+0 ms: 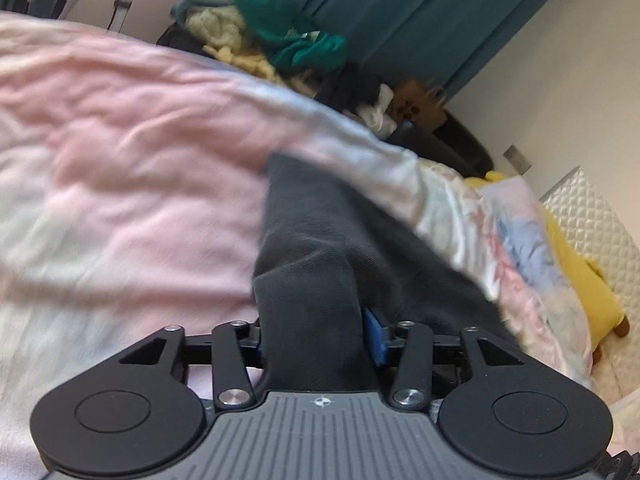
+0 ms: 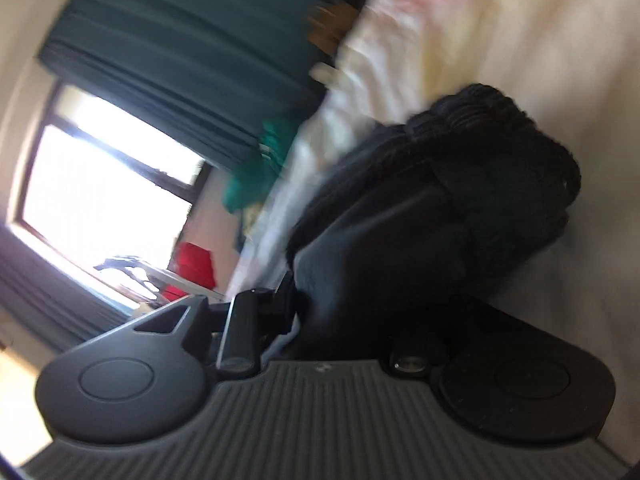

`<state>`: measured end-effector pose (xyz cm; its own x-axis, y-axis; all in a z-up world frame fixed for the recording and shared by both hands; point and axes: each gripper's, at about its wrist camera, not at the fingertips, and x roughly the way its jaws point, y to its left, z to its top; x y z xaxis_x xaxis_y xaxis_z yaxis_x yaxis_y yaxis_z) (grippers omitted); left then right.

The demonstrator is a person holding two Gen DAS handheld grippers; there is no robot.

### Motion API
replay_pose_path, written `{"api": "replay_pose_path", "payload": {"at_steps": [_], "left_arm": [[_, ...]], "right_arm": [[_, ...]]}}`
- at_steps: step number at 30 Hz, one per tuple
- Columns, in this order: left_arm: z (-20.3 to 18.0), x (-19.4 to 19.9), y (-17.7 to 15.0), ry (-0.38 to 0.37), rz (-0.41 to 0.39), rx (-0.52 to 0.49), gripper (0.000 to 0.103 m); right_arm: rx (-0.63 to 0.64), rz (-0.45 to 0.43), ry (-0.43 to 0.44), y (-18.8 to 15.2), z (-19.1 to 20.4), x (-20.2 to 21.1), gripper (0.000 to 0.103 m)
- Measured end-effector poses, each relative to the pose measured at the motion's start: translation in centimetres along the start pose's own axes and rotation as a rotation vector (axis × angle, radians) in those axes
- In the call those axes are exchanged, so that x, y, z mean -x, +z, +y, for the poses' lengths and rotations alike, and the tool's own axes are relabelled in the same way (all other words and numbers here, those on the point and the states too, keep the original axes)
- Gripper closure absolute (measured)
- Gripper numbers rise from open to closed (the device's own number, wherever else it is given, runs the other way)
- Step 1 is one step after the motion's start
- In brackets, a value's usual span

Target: Fold clothes

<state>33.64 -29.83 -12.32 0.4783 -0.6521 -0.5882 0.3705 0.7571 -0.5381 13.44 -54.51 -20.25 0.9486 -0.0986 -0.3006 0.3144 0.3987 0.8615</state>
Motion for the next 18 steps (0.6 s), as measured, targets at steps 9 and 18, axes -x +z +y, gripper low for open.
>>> {"api": "replay_pose_path", "payload": {"at_steps": [9, 18], "left_arm": [[-3.0, 5.8, -0.6, 0.023, 0.006, -0.141, 0.026], [-11.2, 20.0, -3.0, 0.030, -0.111, -0.358, 0.017]], "right_arm": [[-0.098, 0.067, -0.156, 0.8, 1.9, 2.8, 0.052], [0.212, -0.002, -0.214, 0.5, 11.0, 13.0, 0.052]]}}
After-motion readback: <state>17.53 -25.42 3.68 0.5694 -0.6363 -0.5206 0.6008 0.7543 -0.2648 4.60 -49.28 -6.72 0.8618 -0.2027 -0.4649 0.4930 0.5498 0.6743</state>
